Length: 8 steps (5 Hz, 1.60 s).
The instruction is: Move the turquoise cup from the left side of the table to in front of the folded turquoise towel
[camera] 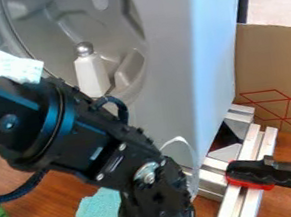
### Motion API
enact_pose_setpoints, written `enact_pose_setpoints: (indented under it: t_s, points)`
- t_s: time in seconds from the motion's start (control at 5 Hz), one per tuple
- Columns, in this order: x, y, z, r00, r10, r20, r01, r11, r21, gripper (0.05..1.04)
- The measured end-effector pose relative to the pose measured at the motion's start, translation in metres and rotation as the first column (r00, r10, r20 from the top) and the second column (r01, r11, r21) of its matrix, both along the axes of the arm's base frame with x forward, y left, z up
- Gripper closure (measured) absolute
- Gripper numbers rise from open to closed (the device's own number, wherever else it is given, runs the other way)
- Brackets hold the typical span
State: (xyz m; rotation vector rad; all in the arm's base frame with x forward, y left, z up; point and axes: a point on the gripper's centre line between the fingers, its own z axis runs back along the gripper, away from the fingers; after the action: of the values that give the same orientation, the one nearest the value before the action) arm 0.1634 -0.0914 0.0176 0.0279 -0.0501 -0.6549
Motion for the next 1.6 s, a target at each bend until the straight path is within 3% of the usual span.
enact_pose_setpoints:
  t_s: [0.2, 0.4, 0.6, 0.8, 1.0, 1.2, 1.4, 1.6]
  points:
    - [0.007, 0.002, -0.001, 0.999, 0.003, 0.049, -0.004, 1.0, 0.008, 0.991]
    - [0.007, 0.001, -0.004, 0.999, -0.008, 0.048, 0.007, 1.0, 0.006, 0.97]
    - [0.002, 0.003, -0.001, 1.0, -0.011, 0.022, 0.013, 0.998, -0.058, 0.779]
    - [-0.001, 0.011, 0.012, 0.999, 0.049, 0.009, -0.049, 0.996, -0.08, 0.491]
    - [0.001, 0.011, 0.031, 0.996, 0.074, 0.054, -0.067, 0.991, -0.113, 0.189]
    - [0.009, 0.017, 0.068, 0.983, 0.139, 0.122, -0.118, 0.979, -0.165, 0.072]
    - [0.023, 0.057, 0.106, 0.932, 0.315, 0.179, -0.29, 0.945, -0.152, 0.075]
    - [0.04, 0.111, 0.125, 0.803, 0.538, 0.258, -0.516, 0.843, -0.151, 0.075]
